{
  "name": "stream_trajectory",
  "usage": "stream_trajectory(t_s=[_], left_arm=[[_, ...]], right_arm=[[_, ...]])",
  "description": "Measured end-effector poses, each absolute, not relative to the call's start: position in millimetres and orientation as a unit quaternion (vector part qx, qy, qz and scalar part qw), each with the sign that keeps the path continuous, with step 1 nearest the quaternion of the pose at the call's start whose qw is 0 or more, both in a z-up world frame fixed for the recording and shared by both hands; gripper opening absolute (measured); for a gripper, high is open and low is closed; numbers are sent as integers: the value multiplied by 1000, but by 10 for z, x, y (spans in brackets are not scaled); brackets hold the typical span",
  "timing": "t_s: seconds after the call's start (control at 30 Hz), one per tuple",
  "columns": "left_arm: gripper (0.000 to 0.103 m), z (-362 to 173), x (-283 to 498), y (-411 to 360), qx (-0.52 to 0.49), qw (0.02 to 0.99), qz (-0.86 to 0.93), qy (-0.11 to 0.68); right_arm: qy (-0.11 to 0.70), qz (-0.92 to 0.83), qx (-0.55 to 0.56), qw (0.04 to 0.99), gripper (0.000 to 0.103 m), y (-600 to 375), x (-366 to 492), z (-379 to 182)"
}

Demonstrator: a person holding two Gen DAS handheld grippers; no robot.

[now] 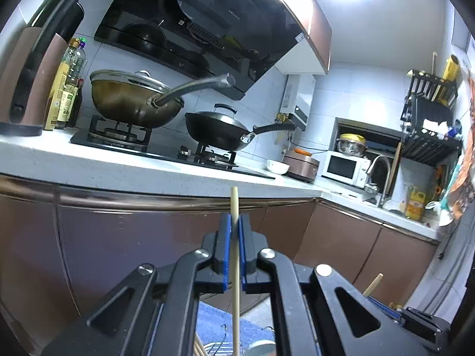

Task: Organize utensils
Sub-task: 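Lower the chopsticks into the holder and open both tools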

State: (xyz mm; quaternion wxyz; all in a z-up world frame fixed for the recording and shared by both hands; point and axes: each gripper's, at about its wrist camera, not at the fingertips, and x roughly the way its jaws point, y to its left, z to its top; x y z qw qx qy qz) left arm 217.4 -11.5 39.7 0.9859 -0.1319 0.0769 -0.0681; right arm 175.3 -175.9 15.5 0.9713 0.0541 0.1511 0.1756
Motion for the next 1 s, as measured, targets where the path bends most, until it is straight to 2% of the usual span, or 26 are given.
stream_trajectory(t_s=[0.33,0.63,0.7,0.77,1.0], left_arm=[[5,-290,2422,-329,-118,989,-30,88],[7,-792,2400,-470,-80,991,-23,109],[14,-809,2362,-477,-77,990,-29,114],[26,-785,2301,-461,-80,989,-37,118],[46,-473,1937,-267,-73,991,-29,106]], right_arm=[[186,169,81,965,6,-1826,2109,-423],[223,170,86,956,7,-1834,2046,-849],[225,166,88,956,14,-1868,2003,-841],[222,163,94,957,20,-1905,1967,-817],[206,151,92,962,21,-2023,1682,-580]])
